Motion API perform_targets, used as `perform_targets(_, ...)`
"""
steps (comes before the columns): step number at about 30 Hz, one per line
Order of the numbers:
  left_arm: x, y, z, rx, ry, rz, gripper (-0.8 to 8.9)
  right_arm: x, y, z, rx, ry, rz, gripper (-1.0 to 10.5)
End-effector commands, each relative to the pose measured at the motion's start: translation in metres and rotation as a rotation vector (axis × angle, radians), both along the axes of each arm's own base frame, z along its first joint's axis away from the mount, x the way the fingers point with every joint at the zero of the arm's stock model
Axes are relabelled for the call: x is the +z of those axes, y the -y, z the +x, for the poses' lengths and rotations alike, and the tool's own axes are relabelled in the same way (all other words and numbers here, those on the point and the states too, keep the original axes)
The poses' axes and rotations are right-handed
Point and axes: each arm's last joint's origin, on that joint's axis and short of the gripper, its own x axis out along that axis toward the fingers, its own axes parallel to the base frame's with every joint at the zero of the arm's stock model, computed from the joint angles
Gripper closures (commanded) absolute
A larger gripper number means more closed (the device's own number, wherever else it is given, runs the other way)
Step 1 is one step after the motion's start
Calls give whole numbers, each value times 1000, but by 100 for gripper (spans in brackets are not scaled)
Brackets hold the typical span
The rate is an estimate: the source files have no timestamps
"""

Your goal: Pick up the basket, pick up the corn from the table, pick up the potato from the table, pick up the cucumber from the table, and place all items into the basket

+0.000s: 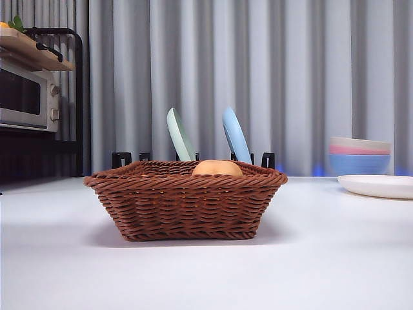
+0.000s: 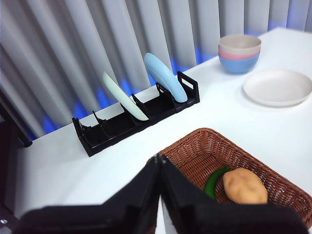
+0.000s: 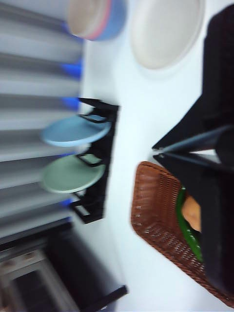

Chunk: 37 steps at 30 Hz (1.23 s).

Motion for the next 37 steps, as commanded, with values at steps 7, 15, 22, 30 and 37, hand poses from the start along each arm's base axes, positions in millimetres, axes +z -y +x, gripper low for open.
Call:
perform_targets(7,-68,2,-1,-86,-31,-9,822,-66,-1,2,-16,-95,12,957)
perform_targets(15,-84,10,6,-86,-155,95,814,-76,-8,18,-60,-229,72,945)
perform_targets(22,-86,12,7,-85,-169,109,814,-78,-10,21,-62,-247,62,945)
perform_targets(30,-72,-7,2,-78,-56,-38,814,-78,-10,21,-62,-247,62,945)
perform_targets(37,-113,-35,11,-25,83,-192,814,-78,-10,21,-62,-247,62,945)
